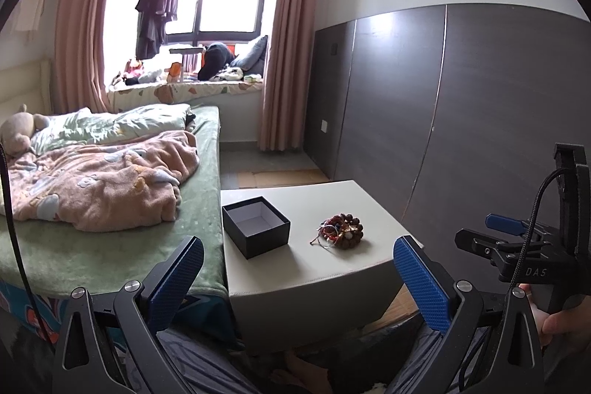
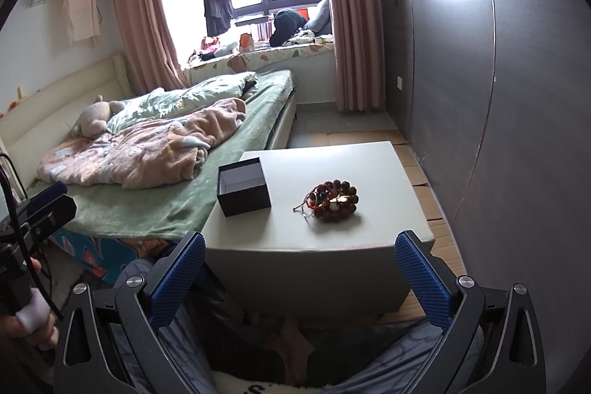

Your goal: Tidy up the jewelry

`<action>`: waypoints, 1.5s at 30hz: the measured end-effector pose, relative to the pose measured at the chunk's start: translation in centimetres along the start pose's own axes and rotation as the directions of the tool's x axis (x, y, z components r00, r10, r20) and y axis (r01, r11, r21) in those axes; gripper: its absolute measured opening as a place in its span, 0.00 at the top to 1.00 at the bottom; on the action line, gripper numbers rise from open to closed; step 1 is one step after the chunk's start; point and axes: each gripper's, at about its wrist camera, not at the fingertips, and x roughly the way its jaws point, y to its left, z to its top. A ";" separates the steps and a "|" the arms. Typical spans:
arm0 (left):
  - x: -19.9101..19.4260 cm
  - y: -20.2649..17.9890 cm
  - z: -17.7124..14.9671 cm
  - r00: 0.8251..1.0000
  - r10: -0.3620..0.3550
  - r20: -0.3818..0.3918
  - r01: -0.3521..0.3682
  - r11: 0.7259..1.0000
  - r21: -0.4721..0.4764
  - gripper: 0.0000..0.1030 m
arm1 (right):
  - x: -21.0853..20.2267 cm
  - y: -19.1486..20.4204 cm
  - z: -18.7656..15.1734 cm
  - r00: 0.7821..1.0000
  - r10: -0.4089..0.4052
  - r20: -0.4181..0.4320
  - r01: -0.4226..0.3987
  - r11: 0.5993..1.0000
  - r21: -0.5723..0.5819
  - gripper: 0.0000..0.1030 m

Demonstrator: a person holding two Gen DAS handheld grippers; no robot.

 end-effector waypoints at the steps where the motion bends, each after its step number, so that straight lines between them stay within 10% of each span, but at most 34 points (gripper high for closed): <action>1: 0.1 0.0 0.0 1.000 0.000 -0.001 0.000 1.000 -0.002 0.01 | 0.0 0.0 0.0 1.000 0.000 0.001 0.000 1.000 0.000 0.00; 27: 9.8 -1.1 1.5 0.990 -0.061 -0.129 0.064 0.998 0.024 0.01 | 5.9 -5.1 0.5 0.998 0.013 -0.062 -0.006 0.995 0.103 0.00; 45: 23.6 -2.5 -0.5 0.921 -0.225 -0.317 0.203 0.974 -0.101 0.17 | 14.4 -12.2 0.5 0.981 0.057 -0.183 -0.015 0.975 0.224 0.01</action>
